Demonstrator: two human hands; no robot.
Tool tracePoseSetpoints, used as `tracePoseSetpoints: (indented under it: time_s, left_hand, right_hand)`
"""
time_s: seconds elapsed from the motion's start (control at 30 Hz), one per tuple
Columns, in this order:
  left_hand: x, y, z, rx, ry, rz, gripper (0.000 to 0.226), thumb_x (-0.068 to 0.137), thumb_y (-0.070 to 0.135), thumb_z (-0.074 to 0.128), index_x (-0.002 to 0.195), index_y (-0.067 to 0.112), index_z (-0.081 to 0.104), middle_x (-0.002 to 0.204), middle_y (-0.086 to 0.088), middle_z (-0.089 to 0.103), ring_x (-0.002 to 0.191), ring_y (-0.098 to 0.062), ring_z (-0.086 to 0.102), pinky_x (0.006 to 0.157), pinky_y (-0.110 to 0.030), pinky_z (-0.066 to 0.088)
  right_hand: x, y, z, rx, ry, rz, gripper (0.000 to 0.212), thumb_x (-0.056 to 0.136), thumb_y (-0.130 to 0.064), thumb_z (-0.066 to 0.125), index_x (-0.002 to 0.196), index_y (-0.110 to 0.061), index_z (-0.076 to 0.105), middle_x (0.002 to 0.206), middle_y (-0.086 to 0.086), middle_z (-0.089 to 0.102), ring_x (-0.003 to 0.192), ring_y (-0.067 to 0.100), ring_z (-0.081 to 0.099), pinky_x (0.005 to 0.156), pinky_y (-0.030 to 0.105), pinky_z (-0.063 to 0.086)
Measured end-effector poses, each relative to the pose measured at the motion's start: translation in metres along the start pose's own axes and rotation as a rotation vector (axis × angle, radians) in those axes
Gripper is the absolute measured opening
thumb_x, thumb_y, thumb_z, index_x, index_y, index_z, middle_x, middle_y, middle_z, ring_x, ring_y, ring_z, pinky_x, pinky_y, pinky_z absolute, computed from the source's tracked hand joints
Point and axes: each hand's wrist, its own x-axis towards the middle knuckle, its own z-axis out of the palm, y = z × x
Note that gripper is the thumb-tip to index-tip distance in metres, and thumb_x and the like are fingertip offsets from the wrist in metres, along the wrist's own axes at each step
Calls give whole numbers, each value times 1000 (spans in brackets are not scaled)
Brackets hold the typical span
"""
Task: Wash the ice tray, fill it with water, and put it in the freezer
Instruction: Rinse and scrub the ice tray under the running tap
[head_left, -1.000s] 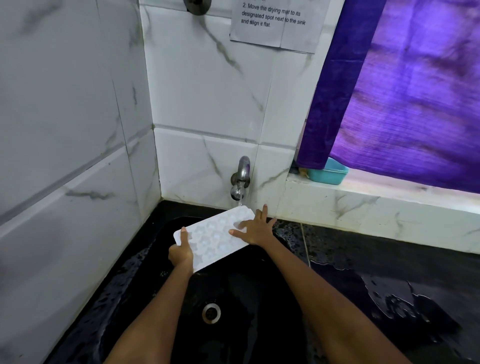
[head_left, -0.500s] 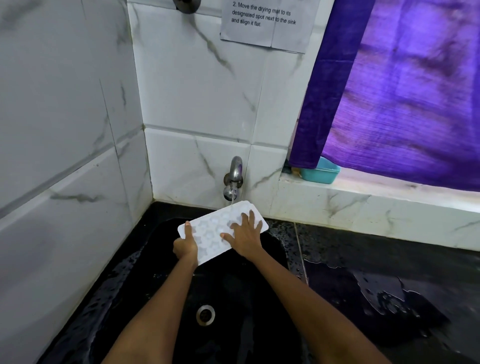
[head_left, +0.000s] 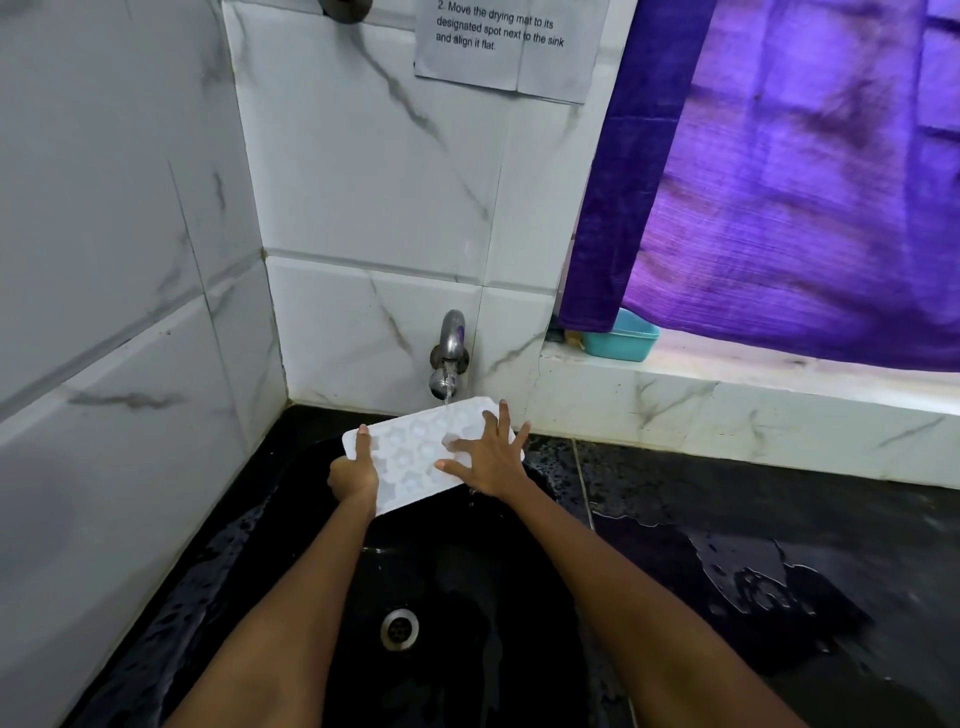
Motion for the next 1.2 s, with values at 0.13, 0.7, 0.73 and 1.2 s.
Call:
tracePoseSetpoints:
  time_s: [0.13, 0.7, 0.73, 1.2]
  left_hand:
    - [-3, 0, 0, -15, -9, 1, 70, 89, 54, 53, 112, -12, 60, 117, -26, 63, 108, -41, 60, 91, -40, 48]
    - [-2, -2, -4, -83, 8, -24, 72, 88, 55, 53, 118, -10, 57, 122, -26, 61, 111, -40, 60, 92, -40, 48]
    - [-1, -2, -6, -81, 7, -24, 72, 88, 55, 53, 118, -10, 57, 122, -26, 61, 111, -40, 60, 92, -40, 48]
    - [0, -1, 2, -42, -43, -44, 72, 88, 56, 52, 118, -10, 57, 122, -24, 61, 111, -39, 60, 90, -38, 48]
  right_hand:
    - [3, -8, 3, -117, -9, -18, 64, 85, -68, 39, 136, -30, 44, 157, 22, -3, 142, 38, -24, 105, 71, -12]
    - [0, -13, -6, -91, -70, 9, 69, 82, -72, 41, 141, -38, 33, 157, 22, -7, 141, 38, -26, 103, 72, -14]
    - [-1, -13, -5, -48, -80, 10, 68, 81, -71, 43, 140, -39, 35, 157, 21, -7, 141, 38, -28, 103, 71, -15]
    - [-3, -10, -13, -88, 95, -10, 58, 89, -60, 41, 132, -23, 50, 156, 19, 10, 146, 37, -12, 109, 68, -5]
